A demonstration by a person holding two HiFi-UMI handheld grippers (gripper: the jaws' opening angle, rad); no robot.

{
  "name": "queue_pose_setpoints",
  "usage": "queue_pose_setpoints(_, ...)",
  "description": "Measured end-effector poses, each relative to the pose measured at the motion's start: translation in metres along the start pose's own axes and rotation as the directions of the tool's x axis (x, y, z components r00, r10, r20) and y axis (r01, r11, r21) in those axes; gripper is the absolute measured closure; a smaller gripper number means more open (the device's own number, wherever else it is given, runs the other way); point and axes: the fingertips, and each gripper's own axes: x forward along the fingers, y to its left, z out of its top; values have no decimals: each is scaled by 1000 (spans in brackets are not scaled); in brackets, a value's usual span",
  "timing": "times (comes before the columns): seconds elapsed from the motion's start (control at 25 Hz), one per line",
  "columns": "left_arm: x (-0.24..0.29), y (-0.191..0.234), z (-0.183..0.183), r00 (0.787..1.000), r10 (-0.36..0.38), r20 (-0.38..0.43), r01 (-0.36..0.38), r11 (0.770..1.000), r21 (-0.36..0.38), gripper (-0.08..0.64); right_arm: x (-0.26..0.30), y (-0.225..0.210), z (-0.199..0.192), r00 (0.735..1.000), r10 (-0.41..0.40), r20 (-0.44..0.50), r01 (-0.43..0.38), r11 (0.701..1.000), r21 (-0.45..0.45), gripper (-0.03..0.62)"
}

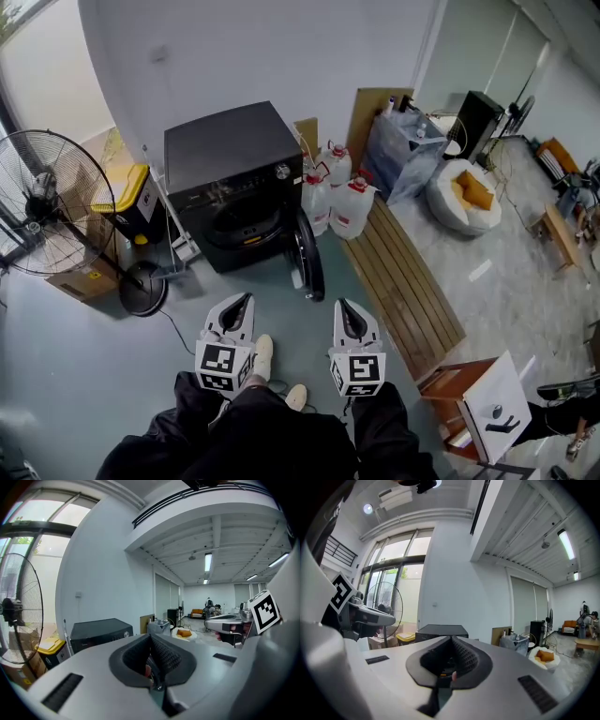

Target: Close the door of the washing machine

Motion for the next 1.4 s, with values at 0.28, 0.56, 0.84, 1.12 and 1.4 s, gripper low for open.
queue_pose_setpoints(0.28,70,37,-23,995,-45,-88,43,999,-24,536,71,-12,-27,996,-22,-81,25,999,32,575)
queue_pose_setpoints(0.56,152,76,-61,982,-91,-166,80,994,-75,537,153,-26,-73,982,-37,-184,51,996,71,575)
queue_pose_setpoints(0.84,216,105,-108,962,-144,-234,123,987,-105,535,221,-33,-133,959,-53,-280,83,992,98,575)
queue_pose_setpoints(1.12,270,123,-173,928,-199,-314,157,976,-153,536,270,-42,-201,927,-66,-369,128,981,144,575)
queue_pose_setpoints(1.4,317,123,-242,895,-251,-368,189,962,-197,537,295,-51,-284,882,-54,-468,142,978,155,575)
